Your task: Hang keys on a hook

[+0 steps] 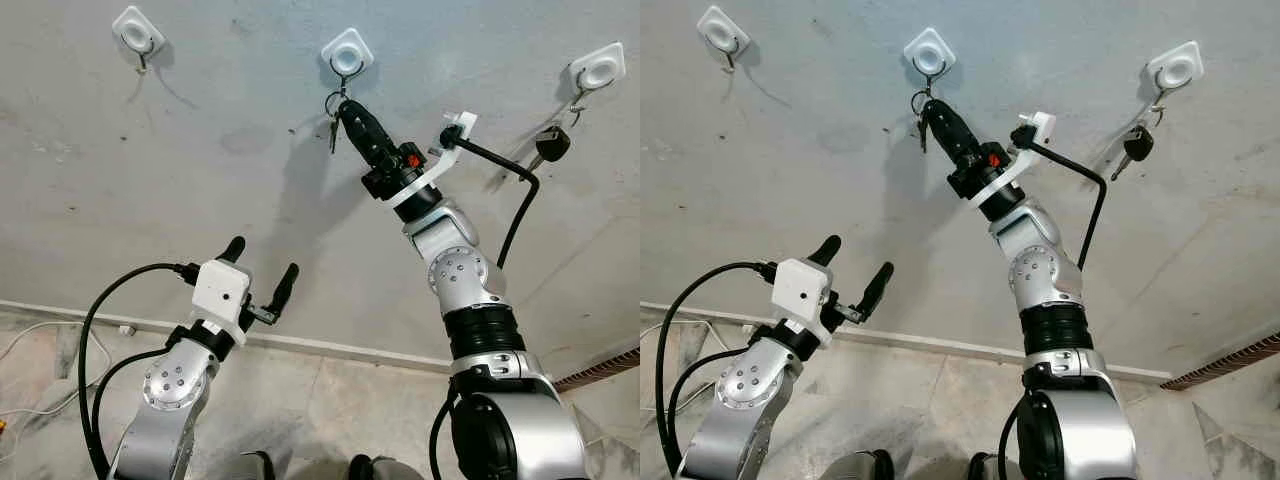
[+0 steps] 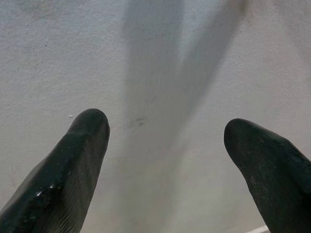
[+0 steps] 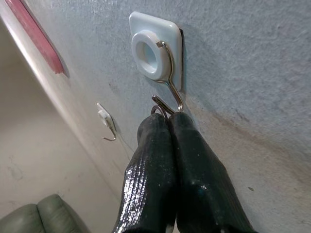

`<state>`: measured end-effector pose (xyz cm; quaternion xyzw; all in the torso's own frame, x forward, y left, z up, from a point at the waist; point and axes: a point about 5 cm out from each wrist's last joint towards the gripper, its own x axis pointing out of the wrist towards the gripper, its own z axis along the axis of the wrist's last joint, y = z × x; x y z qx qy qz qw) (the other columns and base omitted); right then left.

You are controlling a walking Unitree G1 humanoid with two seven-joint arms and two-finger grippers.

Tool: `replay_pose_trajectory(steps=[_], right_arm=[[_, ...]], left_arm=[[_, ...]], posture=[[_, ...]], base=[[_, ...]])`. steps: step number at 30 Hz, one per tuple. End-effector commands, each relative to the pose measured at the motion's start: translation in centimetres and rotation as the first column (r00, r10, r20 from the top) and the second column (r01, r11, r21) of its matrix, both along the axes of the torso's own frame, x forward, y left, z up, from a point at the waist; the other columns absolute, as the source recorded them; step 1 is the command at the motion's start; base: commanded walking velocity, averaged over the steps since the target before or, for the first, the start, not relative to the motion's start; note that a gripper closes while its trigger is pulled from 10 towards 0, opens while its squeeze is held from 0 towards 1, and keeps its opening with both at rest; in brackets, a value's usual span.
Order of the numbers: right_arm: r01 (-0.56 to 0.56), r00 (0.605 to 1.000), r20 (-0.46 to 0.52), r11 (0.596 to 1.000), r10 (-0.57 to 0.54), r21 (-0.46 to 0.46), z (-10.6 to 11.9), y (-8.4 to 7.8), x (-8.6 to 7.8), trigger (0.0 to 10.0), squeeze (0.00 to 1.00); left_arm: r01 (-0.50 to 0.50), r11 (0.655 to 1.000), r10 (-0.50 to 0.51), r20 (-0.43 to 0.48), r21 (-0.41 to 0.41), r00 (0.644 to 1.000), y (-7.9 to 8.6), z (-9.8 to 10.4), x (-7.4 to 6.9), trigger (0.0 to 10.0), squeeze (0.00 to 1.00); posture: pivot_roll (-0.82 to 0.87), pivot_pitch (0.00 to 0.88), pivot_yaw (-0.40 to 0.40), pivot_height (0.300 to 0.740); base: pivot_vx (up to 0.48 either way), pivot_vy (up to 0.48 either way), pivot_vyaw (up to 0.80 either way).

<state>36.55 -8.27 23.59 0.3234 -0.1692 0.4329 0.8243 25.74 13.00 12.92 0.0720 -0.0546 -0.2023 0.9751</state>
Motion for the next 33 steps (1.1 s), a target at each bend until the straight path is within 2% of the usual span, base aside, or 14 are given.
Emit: replay_pose_trajectory(steps=[1,17,33], right_arm=[[-0.005,1.000,0.022,1.000,0.004,0.025,0.77,-0.07,0.02,10.0,0.00],[-0.051,0.995,0.085,0.998,0.048,0.030,1.70,-0.58,-0.90,10.0,0.00],[-0.043,0.998,0.054,0.999,0.042,0.026,1.54,-0.46,-0.64,10.0,0.00]], left_arm=[[0.009,1.000,-0.009,-0.001,0.011,1.000,0.00,0.02,-0.25,10.0,0.00],[0.008,1.000,-0.008,-0.010,0.010,1.000,-0.03,-0.21,-0.49,10.0,0.00],[0.007,1.000,-0.007,-0.015,0.007,1.000,-0.13,-0.38,-0.48,10.0,0.00]], posture=[[0.12,0.167,0.022,0.740],[0.11,0.176,0.017,0.740],[0.11,0.175,0.014,0.740]], base=[[0.000,0.000,0.00],[0.000,0.000,0.00],[0.000,0.000,0.00]])
